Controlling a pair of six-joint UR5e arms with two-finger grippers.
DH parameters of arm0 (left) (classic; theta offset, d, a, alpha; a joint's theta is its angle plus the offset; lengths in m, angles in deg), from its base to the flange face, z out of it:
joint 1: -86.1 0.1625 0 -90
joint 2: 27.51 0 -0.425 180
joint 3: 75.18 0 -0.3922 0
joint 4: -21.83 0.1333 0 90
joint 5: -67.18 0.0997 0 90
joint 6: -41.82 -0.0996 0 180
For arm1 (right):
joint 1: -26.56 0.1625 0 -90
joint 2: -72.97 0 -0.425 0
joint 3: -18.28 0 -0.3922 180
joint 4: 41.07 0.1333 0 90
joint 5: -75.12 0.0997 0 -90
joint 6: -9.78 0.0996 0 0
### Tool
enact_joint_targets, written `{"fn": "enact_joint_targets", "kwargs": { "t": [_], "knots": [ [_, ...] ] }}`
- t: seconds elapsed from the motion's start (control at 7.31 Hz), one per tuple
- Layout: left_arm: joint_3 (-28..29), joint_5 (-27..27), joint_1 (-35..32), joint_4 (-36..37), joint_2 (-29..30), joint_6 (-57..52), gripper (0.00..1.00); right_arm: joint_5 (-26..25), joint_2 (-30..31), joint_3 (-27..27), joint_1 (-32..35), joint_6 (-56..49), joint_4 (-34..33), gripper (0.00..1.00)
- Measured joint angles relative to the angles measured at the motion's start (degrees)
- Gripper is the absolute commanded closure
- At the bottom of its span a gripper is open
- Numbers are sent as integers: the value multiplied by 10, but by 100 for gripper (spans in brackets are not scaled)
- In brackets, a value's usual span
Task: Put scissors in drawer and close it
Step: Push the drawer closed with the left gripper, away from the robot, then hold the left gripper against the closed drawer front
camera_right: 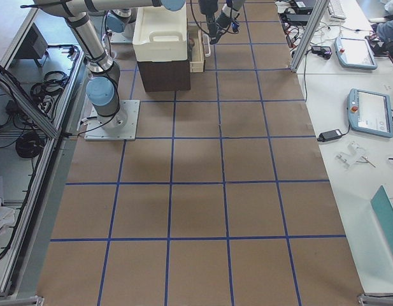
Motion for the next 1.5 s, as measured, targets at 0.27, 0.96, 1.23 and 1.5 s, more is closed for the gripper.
{"fn": "enact_joint_targets", "kwargs": {
  "t": [0.27,0.96,1.23,1.5],
  "knots": [
    [-7,0,0,-32,-10,0,0,0,0,0,0,0,0,0],
    [-13,-1,-1,-106,-19,3,0,0,0,0,0,0,0,0],
    [-14,-13,1,-122,-16,5,0,0,0,0,0,0,0,0],
    [-15,-18,2,-147,-19,5,0,0,0,0,0,-1,1,0]
  ]
}}
